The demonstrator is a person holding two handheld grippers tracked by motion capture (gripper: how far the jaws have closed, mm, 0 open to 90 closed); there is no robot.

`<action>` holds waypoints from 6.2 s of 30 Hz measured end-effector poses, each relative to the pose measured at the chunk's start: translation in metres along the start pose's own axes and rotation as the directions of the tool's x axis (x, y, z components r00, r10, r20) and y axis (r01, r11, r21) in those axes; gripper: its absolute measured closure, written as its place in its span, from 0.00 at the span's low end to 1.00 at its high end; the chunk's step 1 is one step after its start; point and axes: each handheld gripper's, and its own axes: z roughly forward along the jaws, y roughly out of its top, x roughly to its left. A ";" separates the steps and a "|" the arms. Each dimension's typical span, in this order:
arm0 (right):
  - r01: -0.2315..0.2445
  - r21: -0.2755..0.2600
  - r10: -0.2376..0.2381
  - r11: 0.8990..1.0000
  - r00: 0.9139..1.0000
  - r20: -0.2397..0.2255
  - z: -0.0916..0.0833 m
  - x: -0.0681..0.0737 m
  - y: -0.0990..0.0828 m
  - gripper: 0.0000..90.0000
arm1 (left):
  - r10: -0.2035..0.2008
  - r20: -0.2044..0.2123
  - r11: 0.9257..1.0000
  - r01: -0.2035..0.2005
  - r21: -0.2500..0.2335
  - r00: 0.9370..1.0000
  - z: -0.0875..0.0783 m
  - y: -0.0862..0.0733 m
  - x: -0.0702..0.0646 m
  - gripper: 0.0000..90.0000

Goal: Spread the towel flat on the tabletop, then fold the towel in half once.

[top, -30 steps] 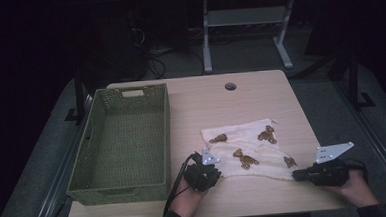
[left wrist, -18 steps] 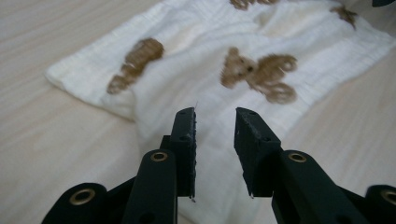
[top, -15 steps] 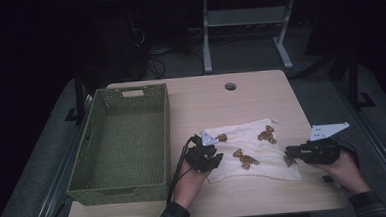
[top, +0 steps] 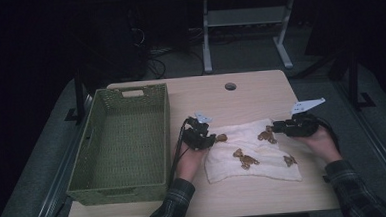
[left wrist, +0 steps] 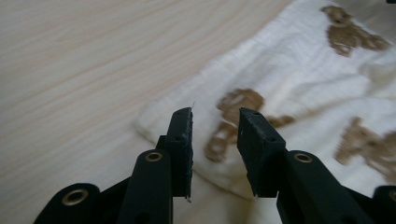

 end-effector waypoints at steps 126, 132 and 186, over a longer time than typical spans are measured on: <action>-0.113 -0.095 0.125 0.989 0.983 0.133 0.014 -0.089 0.054 0.99 | -0.001 -0.086 0.988 -0.013 -0.152 0.996 0.047 0.091 0.068 0.96; -0.080 -0.124 0.096 0.989 0.987 0.130 0.004 -0.082 0.062 0.99 | 0.021 -0.104 0.986 -0.039 -0.165 0.994 0.031 0.094 0.060 0.96; -0.046 -0.067 0.049 0.997 0.998 0.038 -0.057 0.035 -0.037 0.98 | 0.073 -0.011 0.986 -0.074 -0.151 0.997 -0.029 -0.029 -0.025 0.96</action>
